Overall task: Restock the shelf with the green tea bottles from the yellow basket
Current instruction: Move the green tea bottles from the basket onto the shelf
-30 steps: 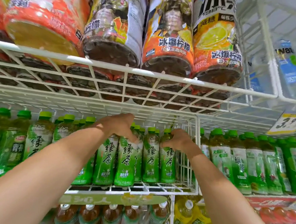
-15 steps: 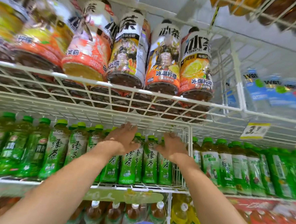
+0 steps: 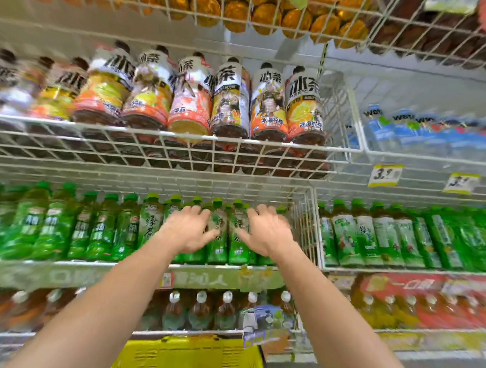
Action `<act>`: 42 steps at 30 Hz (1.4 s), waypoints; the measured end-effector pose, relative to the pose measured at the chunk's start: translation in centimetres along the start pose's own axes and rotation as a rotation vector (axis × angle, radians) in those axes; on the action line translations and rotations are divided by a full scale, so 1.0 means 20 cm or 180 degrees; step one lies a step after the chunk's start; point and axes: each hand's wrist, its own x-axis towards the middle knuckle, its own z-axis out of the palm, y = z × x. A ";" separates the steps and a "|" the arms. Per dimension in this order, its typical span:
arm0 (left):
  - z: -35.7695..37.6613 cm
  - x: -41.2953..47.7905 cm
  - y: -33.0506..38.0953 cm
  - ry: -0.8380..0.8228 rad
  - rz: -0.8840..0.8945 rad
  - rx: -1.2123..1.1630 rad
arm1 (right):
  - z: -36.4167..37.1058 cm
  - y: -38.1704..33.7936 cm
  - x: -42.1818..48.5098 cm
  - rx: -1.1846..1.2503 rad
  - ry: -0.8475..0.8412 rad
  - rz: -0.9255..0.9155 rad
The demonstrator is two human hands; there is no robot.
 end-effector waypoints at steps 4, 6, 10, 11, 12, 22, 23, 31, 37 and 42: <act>0.06 -0.17 -0.14 -0.0031 -0.0167 -0.0023 | 0.03 -0.24 -0.04 0.0106 0.0026 -0.0215; 0.08 -0.25 -0.21 -0.0016 -0.0243 -0.0030 | 0.05 -0.36 -0.05 0.0148 0.0006 -0.0303; 0.12 -0.42 -0.34 0.0025 -0.0382 0.0006 | 0.10 -0.54 -0.08 0.0262 -0.0057 -0.0434; 0.15 -0.46 -0.37 0.0015 -0.0405 0.0003 | 0.12 -0.58 -0.11 0.0296 -0.0085 -0.0464; 0.18 -0.50 -0.39 -0.0009 -0.0423 -0.0011 | 0.14 -0.62 -0.14 0.0329 -0.0107 -0.0481; 0.71 -0.77 -0.24 -0.0466 -0.0212 -0.0390 | 0.65 -0.65 -0.54 0.0633 -0.0787 -0.0301; 0.78 -0.78 -0.20 -0.0570 -0.0213 -0.0426 | 0.71 -0.64 -0.58 0.0634 -0.0913 -0.0238; 1.37 -0.89 0.06 -0.1465 -0.0217 -0.0754 | 1.24 -0.57 -0.83 0.0718 -0.1819 0.0178; 1.83 -0.92 0.13 -0.2085 -0.0378 -0.0868 | 1.67 -0.52 -0.95 0.0726 -0.2264 0.0479; 2.11 -0.92 0.16 -0.2456 -0.0634 -0.1082 | 1.96 -0.52 -1.04 0.0746 -0.2698 0.0705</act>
